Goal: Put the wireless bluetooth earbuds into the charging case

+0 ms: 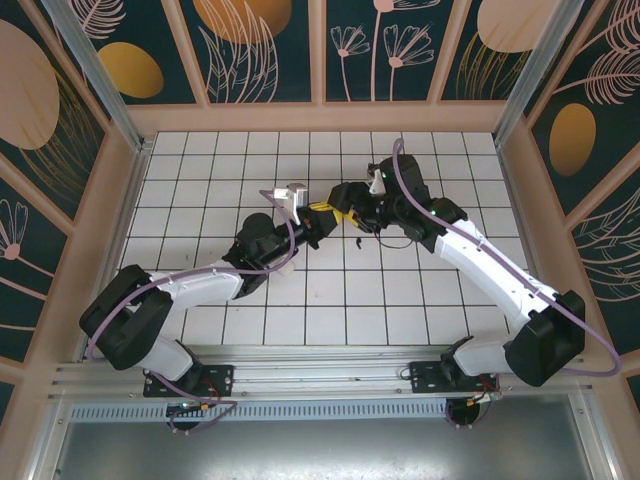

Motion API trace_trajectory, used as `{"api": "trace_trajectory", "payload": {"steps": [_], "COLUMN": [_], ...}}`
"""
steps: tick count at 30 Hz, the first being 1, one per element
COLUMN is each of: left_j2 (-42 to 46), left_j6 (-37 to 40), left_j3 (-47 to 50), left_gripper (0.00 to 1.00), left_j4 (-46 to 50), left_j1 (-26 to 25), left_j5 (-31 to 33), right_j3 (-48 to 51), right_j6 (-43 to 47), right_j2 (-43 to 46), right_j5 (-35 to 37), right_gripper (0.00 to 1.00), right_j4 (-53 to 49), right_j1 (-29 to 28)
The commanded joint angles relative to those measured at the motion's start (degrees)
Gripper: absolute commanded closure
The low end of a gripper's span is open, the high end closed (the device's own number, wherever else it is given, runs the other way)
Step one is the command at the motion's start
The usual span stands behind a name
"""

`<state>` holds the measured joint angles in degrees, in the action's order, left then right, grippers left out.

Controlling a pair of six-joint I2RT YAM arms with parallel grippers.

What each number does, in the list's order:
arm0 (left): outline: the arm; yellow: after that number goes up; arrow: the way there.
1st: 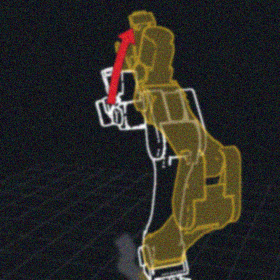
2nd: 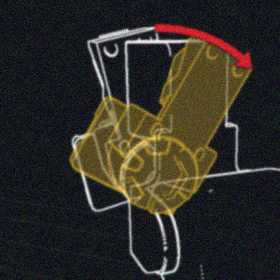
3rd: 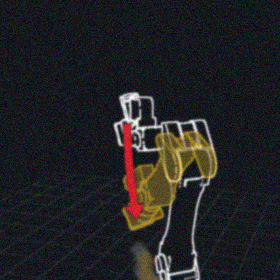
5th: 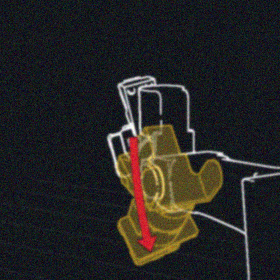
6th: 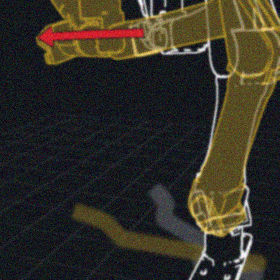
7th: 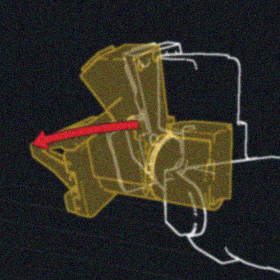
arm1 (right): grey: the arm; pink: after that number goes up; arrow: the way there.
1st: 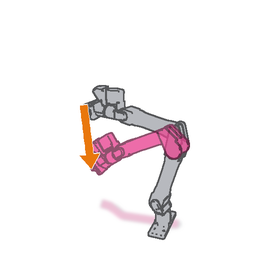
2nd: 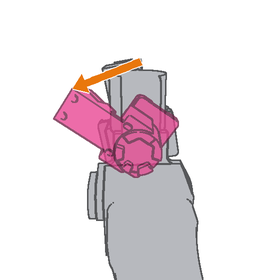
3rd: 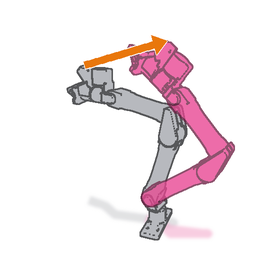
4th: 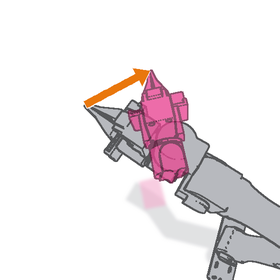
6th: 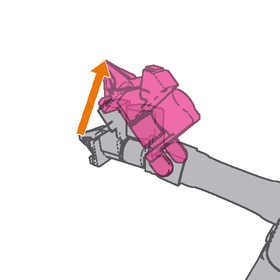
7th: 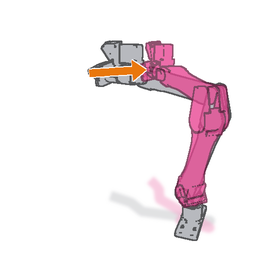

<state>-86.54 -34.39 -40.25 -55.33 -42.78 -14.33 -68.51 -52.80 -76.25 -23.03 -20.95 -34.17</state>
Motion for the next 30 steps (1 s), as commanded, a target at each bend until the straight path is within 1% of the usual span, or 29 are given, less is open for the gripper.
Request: {"api": "trace_trajectory", "payload": {"steps": [1, 3, 7, 9, 12, 17, 19, 21, 25, 30], "left_j2": [0.68, 1.80, 4.84, 6.28, 9.06, 13.09, 13.48, 12.95, 11.36, 10.35], "left_j6": [-0.37, -0.97, -5.16, -8.09, -11.53, -13.93, -14.28, -14.86, -18.72, -23.01], "left_j3": [-1.72, -1.58, -0.86, -0.25, 0.43, -0.80, -2.34, -4.59, -7.10, -8.04], "left_gripper": [0.90, 0.91, 0.93, 0.94, 0.93, 0.92, 0.93, 0.94, 0.96, 0.99], "left_j4": [0.16, 1.89, 4.24, 3.55, 2.91, 3.34, 3.86, 4.05, -0.18, -5.43], "left_j1": [-0.22, 0.04, 2.24, 4.22, 7.01, 9.81, 10.27, 10.32, 10.28, 10.33], "left_j5": [1.86, 3.10, 2.56, 0.36, -2.94, -8.44, -10.97, -14.02, -18.30, -19.40], "right_j3": [0.29, -0.56, -1.00, 0.05, 2.24, 4.31, 5.49, 6.48, 7.58, 9.44], "right_j6": [0.89, 2.46, 6.13, 6.81, 7.25, 8.90, 8.19, 6.83, 5.35, 3.47], "right_j2": [2.23, 3.06, 6.02, 7.73, 9.73, 9.69, 9.22, 8.76, 8.16, 8.16], "right_j5": [-2.09, -1.74, -0.85, -2.01, -4.87, -9.73, -12.58, -15.05, -17.99, -19.37], "right_gripper": [0.31, 0.24, 0.23, 0.25, 0.31, 0.34, 0.41, 0.44, 0.44, 0.43], "right_j4": [3.65, 4.27, 5.65, 8.07, 13.31, 21.39, 25.90, 30.39, 36.54, 42.62], "right_j1": [0.22, 0.61, 2.46, 5.45, 8.05, 8.58, 8.53, 8.48, 8.10, 7.48]}}
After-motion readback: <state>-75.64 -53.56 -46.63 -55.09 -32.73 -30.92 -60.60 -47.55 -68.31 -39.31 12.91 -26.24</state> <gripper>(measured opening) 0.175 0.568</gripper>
